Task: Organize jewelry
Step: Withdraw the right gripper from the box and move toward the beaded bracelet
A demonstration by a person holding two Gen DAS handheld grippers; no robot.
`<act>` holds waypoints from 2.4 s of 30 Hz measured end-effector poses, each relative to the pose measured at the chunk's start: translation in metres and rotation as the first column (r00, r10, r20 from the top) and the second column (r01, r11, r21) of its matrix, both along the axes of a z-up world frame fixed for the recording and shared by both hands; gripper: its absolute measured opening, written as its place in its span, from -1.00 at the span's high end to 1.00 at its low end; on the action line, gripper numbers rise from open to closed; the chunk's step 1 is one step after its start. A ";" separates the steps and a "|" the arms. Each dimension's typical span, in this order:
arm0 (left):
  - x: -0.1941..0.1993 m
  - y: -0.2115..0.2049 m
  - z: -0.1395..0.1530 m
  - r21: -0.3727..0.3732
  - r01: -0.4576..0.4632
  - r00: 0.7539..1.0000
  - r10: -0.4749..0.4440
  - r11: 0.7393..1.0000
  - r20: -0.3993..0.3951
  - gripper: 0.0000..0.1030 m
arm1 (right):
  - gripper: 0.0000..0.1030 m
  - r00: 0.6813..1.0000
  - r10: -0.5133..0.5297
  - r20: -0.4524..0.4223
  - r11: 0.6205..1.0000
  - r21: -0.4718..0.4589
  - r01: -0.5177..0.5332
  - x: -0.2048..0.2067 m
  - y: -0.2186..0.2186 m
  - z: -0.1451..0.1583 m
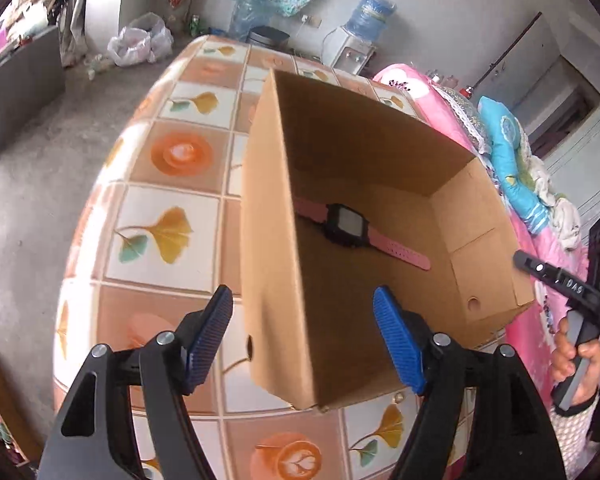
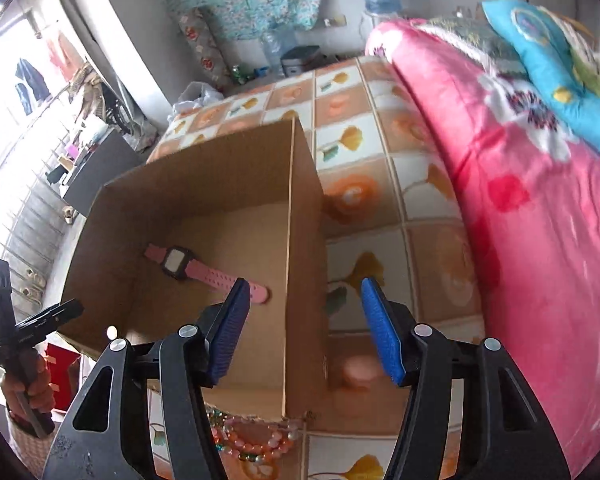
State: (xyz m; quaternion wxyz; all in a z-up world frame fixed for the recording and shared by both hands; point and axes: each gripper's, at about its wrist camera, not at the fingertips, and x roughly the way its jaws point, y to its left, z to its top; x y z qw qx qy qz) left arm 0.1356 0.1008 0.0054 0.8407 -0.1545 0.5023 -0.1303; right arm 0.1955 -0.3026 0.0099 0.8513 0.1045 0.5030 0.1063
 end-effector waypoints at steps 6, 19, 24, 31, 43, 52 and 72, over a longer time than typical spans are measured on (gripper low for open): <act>-0.009 -0.022 -0.007 0.044 0.005 1.000 -0.006 0.999 0.014 -0.39 | 0.50 1.000 0.005 -0.028 1.000 0.027 -0.004 -0.012 0.007 -0.014; -0.064 -0.027 -0.006 0.090 0.049 0.998 -0.052 0.995 0.033 -0.39 | 0.55 0.999 -0.020 -0.046 0.998 0.063 0.023 -0.077 0.004 -0.014; -0.048 -0.022 -0.002 0.076 0.032 0.999 -0.035 0.997 0.038 -0.39 | 0.55 0.999 -0.013 -0.030 0.998 0.056 0.015 -0.056 0.011 -0.009; -0.029 -0.020 -0.006 0.119 0.023 0.999 -0.028 0.993 0.044 -0.39 | 0.52 1.000 0.008 -0.024 1.000 0.011 -0.008 -0.039 0.025 -0.017; -0.069 0.002 0.017 0.096 -0.042 0.968 0.017 0.994 0.249 -0.46 | 0.15 0.976 -0.060 0.210 0.998 0.022 0.056 -0.085 -0.004 0.019; -0.149 -0.012 0.024 0.119 0.123 0.927 -0.157 0.985 0.341 -0.71 | -0.04 0.971 -0.014 0.237 1.000 -0.008 0.016 -0.151 0.003 0.004; -0.147 -0.111 -0.079 0.402 0.272 0.932 -0.344 0.874 0.117 -0.92 | 0.78 0.998 -0.053 0.021 0.992 -0.113 0.055 -0.135 0.026 -0.087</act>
